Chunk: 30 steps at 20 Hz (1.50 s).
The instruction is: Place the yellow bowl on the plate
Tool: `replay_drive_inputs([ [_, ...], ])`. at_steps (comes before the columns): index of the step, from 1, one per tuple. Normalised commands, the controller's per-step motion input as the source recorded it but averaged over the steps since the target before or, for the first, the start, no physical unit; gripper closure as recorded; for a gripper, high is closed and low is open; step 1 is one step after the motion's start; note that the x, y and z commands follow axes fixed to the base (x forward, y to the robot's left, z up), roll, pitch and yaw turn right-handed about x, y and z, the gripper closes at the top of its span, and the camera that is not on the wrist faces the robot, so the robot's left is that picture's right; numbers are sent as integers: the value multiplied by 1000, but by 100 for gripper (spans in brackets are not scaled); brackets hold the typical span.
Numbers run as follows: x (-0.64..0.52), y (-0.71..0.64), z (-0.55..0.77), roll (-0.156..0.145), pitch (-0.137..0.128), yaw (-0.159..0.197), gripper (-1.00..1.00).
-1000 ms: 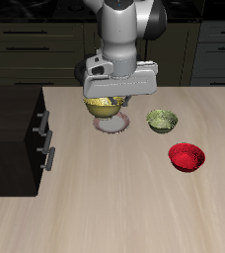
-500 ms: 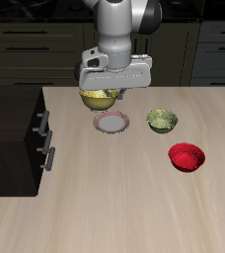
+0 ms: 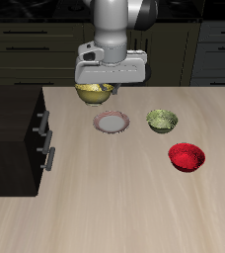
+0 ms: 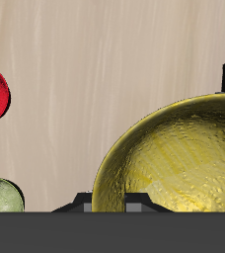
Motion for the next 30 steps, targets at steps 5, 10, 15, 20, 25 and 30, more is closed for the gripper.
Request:
replay_drive_inputs([
  [5, -191, -138, 40, -12, -11, 5, 100],
  [10, -213, -34, 25, -9, -2, -11, 100],
  [15, -85, 36, -33, -1, -3, 7, 100],
  [20, -68, 56, -78, 17, 10, -2, 100],
  [25, -57, 37, -95, 3, 25, 2, 100],
  [30, -60, 6, -69, 30, 1, -9, 100],
])
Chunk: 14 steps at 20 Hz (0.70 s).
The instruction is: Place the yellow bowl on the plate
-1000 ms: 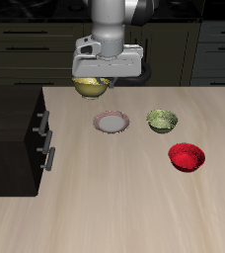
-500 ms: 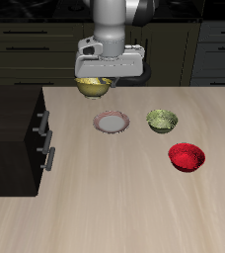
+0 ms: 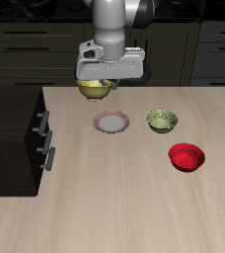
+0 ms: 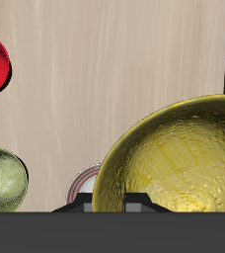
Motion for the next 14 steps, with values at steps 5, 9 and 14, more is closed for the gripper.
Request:
replay_drive_inputs([
  [5, -224, 88, -77, 31, 2, -18, 100],
  [9, -175, 103, -43, 38, -4, -8, 100],
  [14, -176, 28, -61, 21, -3, 1, 100],
])
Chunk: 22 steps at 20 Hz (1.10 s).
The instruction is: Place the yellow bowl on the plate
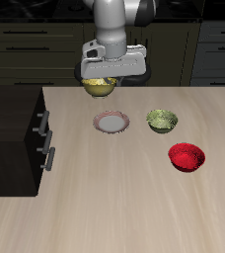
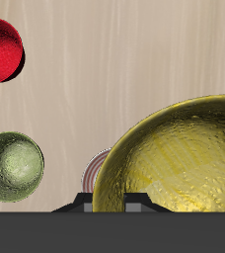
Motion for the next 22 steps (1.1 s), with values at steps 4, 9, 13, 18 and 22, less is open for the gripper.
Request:
replay_drive_inputs([
  [4, -231, -75, 43, -16, -14, -29, 100],
  [9, -158, -49, -32, 5, -7, -11, 100],
  [13, -200, -55, -49, -4, 2, -24, 100],
  [18, -107, -20, -30, -2, -6, 4, 100],
  [22, -65, -69, -40, -5, 7, -15, 100],
])
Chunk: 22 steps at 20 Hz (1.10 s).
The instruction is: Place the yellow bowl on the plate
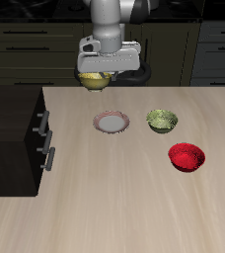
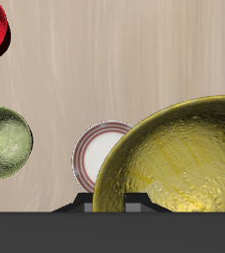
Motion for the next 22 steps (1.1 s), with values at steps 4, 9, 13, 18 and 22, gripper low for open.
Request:
replay_drive_inputs([
  [4, -7, -69, 32, -6, -8, -6, 100],
  [9, -89, -27, -44, 0, 5, 17, 100],
  [13, -44, 39, -19, 22, 0, 17, 100],
  [18, -40, 140, 64, 32, -17, 1, 100],
  [22, 20, 123, -51, 24, 8, 4, 100],
])
